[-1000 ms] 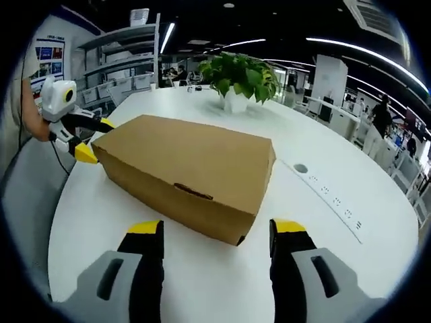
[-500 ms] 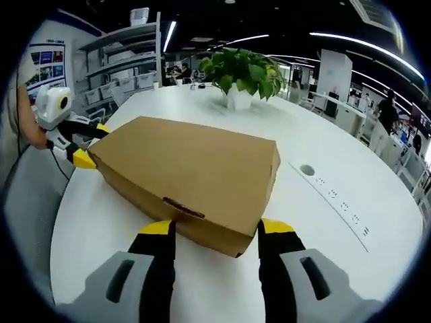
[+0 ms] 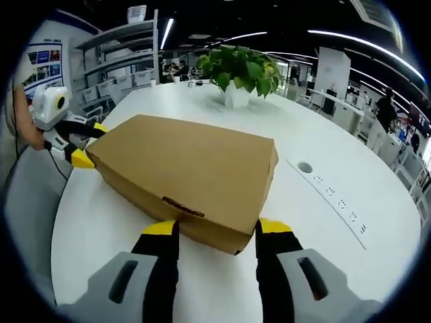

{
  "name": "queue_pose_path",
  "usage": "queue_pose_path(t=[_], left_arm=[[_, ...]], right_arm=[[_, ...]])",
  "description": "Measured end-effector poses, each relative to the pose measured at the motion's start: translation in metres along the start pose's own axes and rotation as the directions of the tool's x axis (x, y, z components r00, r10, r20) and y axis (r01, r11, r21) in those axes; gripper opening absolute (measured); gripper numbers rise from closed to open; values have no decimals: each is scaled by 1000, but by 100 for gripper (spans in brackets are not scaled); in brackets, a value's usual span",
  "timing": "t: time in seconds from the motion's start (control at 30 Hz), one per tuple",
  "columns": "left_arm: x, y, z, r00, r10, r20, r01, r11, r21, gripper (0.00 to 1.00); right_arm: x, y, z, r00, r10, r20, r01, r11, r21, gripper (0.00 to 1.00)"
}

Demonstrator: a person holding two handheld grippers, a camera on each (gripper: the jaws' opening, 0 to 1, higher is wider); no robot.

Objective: Operate the shoe box by opening the lid, removing the specified soft item, and placing it in the target area until the item is outside and the box remains undamaged.

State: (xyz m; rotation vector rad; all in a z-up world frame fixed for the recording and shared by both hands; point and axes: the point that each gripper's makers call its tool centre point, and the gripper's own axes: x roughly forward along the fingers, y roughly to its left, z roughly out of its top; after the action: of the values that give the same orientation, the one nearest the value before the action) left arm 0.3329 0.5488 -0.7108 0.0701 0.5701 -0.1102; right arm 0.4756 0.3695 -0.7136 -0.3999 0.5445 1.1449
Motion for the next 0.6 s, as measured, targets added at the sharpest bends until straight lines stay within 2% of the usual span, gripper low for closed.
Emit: queue_pose_path(t=[0.6], left_arm=[[-8, 17, -7, 998, -57, -39, 58, 997, 41, 52]], right_arm=[[-1, 23, -5, 997, -66, -44, 68, 996, 52, 41]])
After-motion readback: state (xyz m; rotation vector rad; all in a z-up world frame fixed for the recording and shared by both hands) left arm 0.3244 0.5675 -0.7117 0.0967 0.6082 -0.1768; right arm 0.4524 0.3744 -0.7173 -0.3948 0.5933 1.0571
